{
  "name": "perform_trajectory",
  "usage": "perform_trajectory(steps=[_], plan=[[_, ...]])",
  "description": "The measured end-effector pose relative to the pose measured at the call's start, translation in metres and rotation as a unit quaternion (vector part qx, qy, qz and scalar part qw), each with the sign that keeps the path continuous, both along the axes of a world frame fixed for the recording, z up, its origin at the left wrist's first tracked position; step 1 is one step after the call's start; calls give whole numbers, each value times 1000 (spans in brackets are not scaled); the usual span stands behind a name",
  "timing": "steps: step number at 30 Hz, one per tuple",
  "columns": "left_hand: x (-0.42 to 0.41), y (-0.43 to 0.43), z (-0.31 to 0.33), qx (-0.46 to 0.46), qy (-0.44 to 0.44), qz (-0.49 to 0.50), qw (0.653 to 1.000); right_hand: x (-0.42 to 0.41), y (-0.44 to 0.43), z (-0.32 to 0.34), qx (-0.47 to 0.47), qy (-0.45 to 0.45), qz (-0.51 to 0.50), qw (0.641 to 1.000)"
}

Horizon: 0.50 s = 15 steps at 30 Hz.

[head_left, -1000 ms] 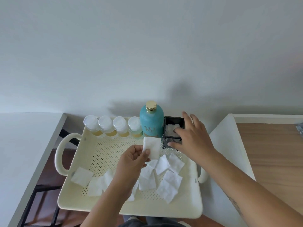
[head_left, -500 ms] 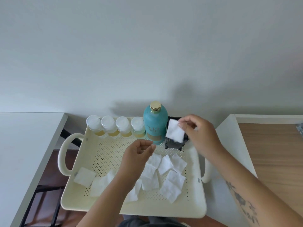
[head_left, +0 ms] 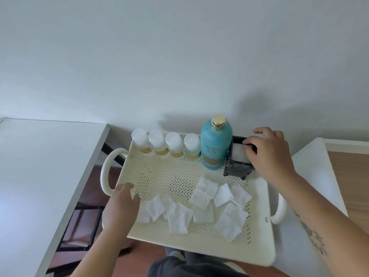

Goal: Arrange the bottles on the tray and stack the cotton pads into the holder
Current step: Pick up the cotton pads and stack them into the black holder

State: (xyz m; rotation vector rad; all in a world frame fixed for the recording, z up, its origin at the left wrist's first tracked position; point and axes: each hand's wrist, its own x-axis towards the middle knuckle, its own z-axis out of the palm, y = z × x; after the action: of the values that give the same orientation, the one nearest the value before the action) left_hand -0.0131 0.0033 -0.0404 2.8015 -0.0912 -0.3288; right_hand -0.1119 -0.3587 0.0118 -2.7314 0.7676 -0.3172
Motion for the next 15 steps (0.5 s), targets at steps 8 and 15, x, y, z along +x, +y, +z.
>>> perform_trajectory(steps=[8, 15], plan=[[-12, 7, -5, 122, -1, -5, 993, -14, 3, -13, -55, 21, 52, 997], [-10, 5, -14, 152, -3, -19, 988, -5, 9, -6, -25, 128, 53, 990]])
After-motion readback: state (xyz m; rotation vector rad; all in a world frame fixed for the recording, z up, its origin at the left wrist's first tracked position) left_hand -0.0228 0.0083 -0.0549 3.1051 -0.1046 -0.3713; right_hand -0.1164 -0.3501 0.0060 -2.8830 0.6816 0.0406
